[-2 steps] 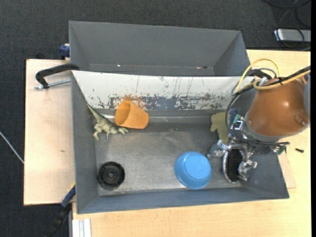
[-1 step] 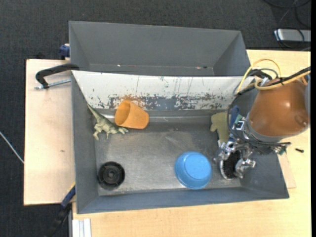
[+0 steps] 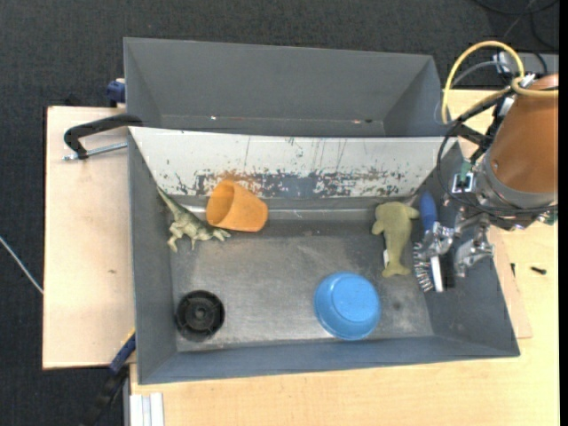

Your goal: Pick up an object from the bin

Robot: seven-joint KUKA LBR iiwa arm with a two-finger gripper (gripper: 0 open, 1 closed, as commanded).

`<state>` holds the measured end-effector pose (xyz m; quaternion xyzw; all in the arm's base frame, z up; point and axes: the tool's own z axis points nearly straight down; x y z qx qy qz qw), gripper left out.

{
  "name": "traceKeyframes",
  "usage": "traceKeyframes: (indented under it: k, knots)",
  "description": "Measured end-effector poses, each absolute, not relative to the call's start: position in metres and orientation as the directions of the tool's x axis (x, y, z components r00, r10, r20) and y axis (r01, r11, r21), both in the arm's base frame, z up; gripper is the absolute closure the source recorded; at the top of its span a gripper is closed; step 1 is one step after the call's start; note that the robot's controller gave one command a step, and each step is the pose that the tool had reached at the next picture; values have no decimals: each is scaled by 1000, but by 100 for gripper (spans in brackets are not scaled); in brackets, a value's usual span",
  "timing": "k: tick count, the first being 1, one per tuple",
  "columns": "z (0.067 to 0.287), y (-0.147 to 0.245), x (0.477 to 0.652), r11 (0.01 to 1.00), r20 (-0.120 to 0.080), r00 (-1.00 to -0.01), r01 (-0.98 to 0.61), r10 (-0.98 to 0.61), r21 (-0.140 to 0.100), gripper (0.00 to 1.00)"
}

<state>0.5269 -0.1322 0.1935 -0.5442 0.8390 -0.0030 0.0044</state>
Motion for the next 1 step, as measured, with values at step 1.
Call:
traceKeyframes:
  k: [1]
  knots:
    - [273, -140, 530, 423, -4, -423, -906, -906, -11, 100]
